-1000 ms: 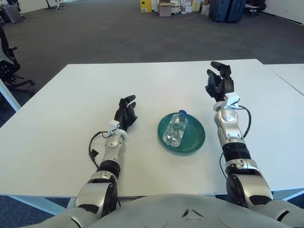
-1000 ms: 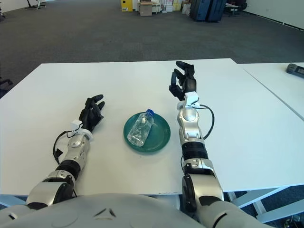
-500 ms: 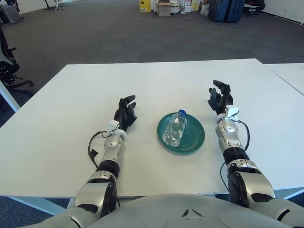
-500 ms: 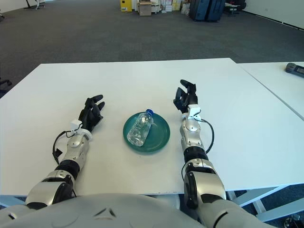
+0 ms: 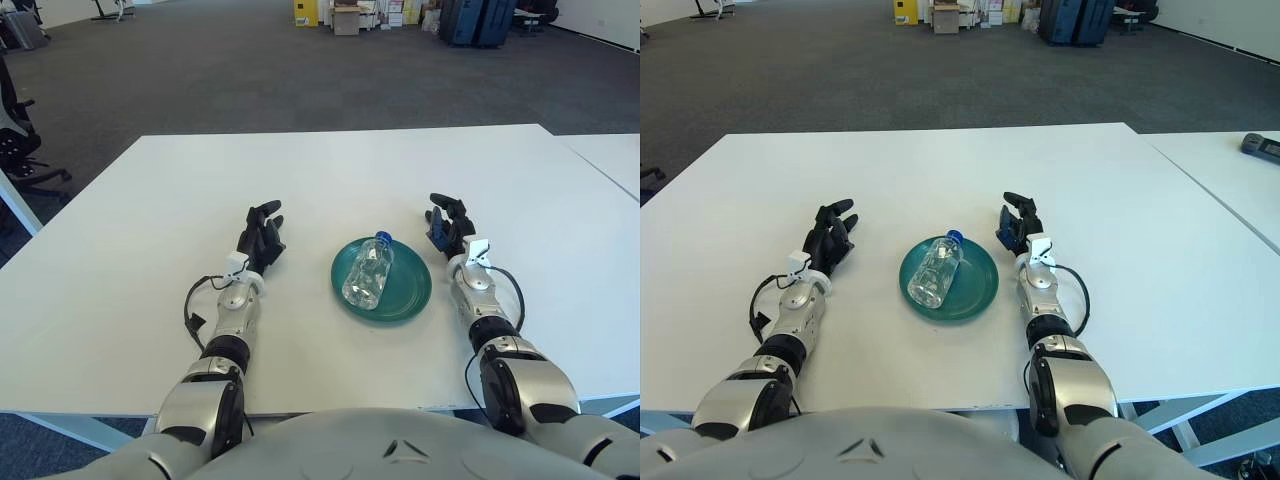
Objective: Put the bottle into the plate.
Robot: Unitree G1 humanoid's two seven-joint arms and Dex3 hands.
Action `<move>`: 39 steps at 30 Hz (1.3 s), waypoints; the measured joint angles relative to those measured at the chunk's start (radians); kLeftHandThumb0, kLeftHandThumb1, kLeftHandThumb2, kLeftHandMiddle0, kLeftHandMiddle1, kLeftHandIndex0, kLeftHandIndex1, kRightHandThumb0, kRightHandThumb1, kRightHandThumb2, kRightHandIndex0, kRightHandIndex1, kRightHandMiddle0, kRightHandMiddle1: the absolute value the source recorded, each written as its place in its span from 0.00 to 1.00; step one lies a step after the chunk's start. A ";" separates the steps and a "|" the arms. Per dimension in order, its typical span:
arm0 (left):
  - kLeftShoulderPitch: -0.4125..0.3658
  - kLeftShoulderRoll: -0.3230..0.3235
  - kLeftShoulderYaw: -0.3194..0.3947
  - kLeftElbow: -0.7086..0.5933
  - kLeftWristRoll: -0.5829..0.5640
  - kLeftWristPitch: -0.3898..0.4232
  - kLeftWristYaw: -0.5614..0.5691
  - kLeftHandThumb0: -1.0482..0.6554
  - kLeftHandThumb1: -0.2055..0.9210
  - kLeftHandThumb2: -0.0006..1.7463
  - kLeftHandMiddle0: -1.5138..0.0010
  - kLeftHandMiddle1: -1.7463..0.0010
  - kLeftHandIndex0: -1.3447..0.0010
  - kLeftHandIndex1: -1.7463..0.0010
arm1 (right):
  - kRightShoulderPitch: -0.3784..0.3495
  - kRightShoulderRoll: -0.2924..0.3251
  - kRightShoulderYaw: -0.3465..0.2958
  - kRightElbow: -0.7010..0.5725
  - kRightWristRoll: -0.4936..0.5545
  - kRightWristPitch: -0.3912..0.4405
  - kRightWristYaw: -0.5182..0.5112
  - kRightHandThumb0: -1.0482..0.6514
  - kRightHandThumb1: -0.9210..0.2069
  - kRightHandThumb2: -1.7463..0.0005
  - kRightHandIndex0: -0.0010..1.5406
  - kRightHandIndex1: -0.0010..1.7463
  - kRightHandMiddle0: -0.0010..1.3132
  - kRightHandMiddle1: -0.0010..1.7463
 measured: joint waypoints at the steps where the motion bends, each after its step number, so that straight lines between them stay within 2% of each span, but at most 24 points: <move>1: 0.000 0.001 0.001 0.000 0.000 0.000 0.000 0.14 1.00 0.56 0.78 0.72 0.97 0.36 | -0.004 -0.002 0.000 0.008 0.000 -0.001 0.005 0.22 0.00 0.50 0.15 0.11 0.00 0.41; 15: -0.005 0.003 0.005 0.006 0.002 -0.002 0.000 0.13 1.00 0.56 0.78 0.73 0.96 0.37 | -0.007 -0.010 0.028 0.052 -0.013 -0.048 0.035 0.17 0.00 0.49 0.15 0.08 0.00 0.37; 26: -0.029 0.010 0.012 0.044 0.007 -0.007 0.008 0.13 1.00 0.56 0.78 0.77 0.93 0.38 | 0.017 -0.024 0.052 0.059 -0.036 -0.093 0.063 0.18 0.00 0.49 0.15 0.06 0.00 0.36; 32: -0.041 0.015 0.013 0.059 0.011 -0.006 0.015 0.13 1.00 0.54 0.75 0.77 0.90 0.37 | 0.027 -0.026 0.060 0.059 -0.045 -0.115 0.056 0.16 0.00 0.49 0.15 0.06 0.00 0.36; 39: -0.061 0.029 0.014 0.075 0.013 0.026 0.016 0.15 1.00 0.53 0.75 0.78 0.95 0.39 | 0.052 -0.025 0.076 0.047 -0.055 -0.137 0.027 0.15 0.00 0.49 0.15 0.05 0.00 0.35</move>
